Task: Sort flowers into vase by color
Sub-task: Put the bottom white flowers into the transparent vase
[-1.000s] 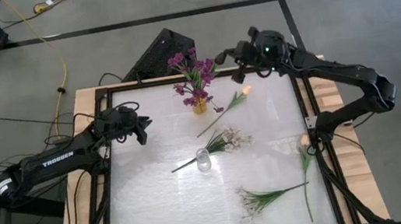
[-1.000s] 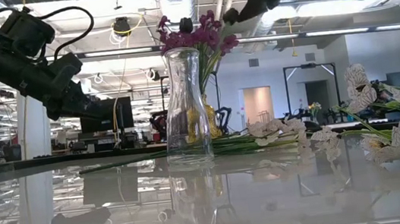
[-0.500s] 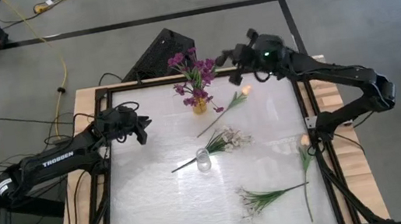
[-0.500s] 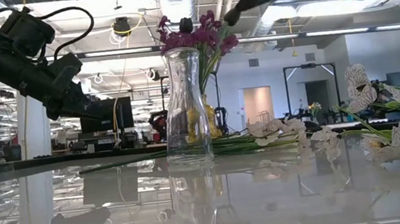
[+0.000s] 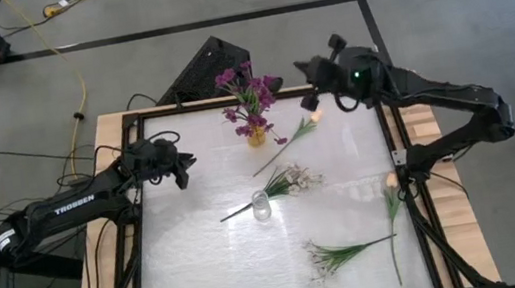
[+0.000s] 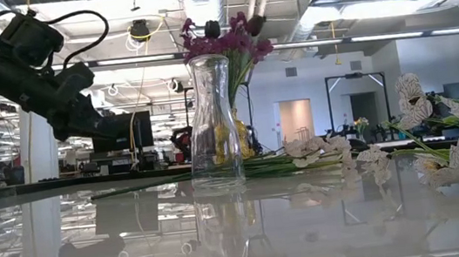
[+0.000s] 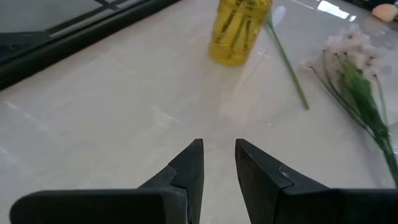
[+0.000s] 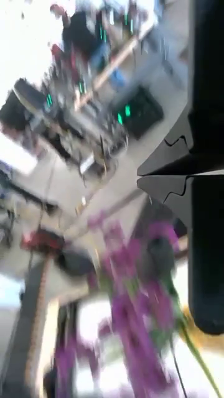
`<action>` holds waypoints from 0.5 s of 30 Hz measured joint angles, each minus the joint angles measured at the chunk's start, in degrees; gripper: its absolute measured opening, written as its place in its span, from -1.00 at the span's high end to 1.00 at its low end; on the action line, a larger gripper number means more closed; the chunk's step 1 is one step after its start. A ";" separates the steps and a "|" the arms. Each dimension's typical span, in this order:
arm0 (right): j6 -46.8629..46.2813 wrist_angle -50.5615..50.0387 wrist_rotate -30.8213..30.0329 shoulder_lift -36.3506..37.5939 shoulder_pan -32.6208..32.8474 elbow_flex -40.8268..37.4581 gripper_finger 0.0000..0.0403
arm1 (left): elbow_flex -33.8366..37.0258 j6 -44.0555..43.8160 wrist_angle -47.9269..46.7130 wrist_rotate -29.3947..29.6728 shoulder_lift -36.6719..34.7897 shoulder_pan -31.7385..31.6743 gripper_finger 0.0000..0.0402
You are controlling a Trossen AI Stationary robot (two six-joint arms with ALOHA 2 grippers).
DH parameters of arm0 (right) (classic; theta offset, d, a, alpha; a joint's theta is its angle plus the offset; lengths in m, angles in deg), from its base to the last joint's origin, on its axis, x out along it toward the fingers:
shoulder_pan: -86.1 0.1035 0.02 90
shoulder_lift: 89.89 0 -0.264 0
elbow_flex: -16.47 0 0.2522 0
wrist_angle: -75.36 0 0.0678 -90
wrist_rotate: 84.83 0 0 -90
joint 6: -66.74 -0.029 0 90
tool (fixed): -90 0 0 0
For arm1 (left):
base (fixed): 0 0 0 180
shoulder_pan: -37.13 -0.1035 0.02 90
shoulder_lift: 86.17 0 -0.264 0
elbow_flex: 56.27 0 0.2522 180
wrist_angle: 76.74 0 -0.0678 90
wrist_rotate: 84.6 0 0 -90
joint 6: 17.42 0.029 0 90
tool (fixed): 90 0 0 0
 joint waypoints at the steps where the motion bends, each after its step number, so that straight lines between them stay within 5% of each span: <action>1: -1.32 -1.91 1.02 0.40 0.69 0.06 0.91 | 0.00 -0.01 0.04 -0.33 0.00 0.25 0.60; 15: -22.18 -27.16 21.48 -0.50 18.63 -1.31 0.90 | 0.00 1.80 2.62 -10.40 0.12 16.31 0.60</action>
